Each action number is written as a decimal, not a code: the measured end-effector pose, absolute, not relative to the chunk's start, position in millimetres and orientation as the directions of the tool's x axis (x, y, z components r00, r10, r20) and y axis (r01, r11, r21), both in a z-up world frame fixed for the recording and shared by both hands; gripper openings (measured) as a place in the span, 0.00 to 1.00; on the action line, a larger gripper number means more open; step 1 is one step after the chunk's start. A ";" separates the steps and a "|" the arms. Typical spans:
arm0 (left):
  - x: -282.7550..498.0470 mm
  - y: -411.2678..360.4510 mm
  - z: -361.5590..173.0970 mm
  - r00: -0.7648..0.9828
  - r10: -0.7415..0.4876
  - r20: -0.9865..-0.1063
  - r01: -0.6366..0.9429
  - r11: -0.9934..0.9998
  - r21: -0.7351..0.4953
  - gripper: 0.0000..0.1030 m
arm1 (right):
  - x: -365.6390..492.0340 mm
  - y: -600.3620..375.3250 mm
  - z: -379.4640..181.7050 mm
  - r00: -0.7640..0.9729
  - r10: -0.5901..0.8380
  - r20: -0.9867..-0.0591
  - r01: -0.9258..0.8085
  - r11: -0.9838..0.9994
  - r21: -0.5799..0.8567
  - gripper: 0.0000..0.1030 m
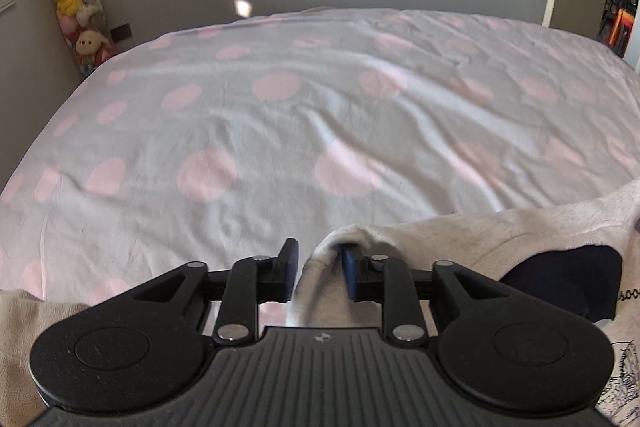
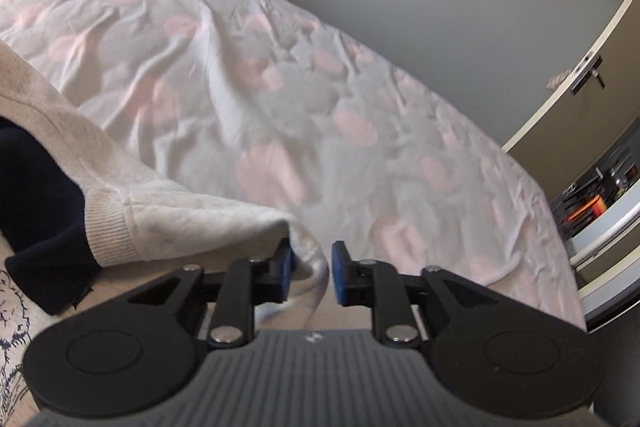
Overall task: Fold clothes
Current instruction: 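Lower the sweatshirt onto the bed and open both grippers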
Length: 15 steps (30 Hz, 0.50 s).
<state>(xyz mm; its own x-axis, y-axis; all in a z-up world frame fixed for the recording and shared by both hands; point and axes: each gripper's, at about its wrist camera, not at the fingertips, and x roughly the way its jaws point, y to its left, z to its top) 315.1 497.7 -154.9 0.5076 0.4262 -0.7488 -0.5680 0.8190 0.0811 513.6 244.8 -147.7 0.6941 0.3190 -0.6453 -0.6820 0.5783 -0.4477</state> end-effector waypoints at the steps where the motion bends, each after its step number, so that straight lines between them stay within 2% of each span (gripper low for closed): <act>1: 312.6 497.7 -154.5 0.508 0.432 -0.745 -0.574 0.815 0.082 0.38 | 514.3 241.7 -146.3 0.704 0.315 -0.636 -0.669 0.593 -0.448 0.49; 2: 308.4 497.3 -151.8 0.512 0.439 -0.738 -0.580 0.811 0.081 0.48 | 514.4 238.1 -143.6 0.711 0.316 -0.628 -0.660 0.606 -0.443 0.52; 3: 303.1 496.4 -148.1 0.519 0.447 -0.729 -0.583 0.809 0.081 0.49 | 513.5 233.0 -140.4 0.711 0.323 -0.625 -0.659 0.617 -0.430 0.55; 6: 284.6 490.7 -134.2 0.544 0.461 -0.701 -0.583 0.808 0.079 0.52 | 501.8 217.5 -132.1 0.709 0.364 -0.604 -0.668 0.620 -0.411 0.55; 8: 272.8 481.2 -126.3 0.571 0.464 -0.677 -0.575 0.815 0.074 0.52 | 482.7 204.3 -123.4 0.703 0.425 -0.571 -0.690 0.601 -0.403 0.51; 10: 263.6 467.9 -120.0 0.605 0.467 -0.645 -0.555 0.828 0.079 0.51 | 458.8 192.7 -114.9 0.674 0.506 -0.538 -0.730 0.566 -0.383 0.28; 12: 258.1 451.7 -116.7 0.638 0.452 -0.623 -0.515 0.852 0.091 0.44 | 439.8 188.2 -113.1 0.625 0.573 -0.529 -0.777 0.515 -0.361 0.23; 14: 263.1 440.0 -123.6 0.639 0.408 -0.652 -0.465 0.880 0.095 0.37 | 426.2 194.1 -119.1 0.580 0.598 -0.554 -0.814 0.458 -0.358 0.16; 15: 266.4 434.7 -128.0 0.634 0.384 -0.671 -0.439 0.893 0.096 0.29 | 421.6 198.7 -124.4 0.570 0.592 -0.570 -0.821 0.441 -0.363 0.09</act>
<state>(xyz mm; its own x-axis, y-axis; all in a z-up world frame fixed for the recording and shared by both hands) 266.4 434.7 -128.0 0.6345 0.3839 -0.6709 -0.4389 0.8934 0.0961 421.6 198.7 -124.4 0.5705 0.5916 -0.5697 -0.8205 0.4412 -0.3634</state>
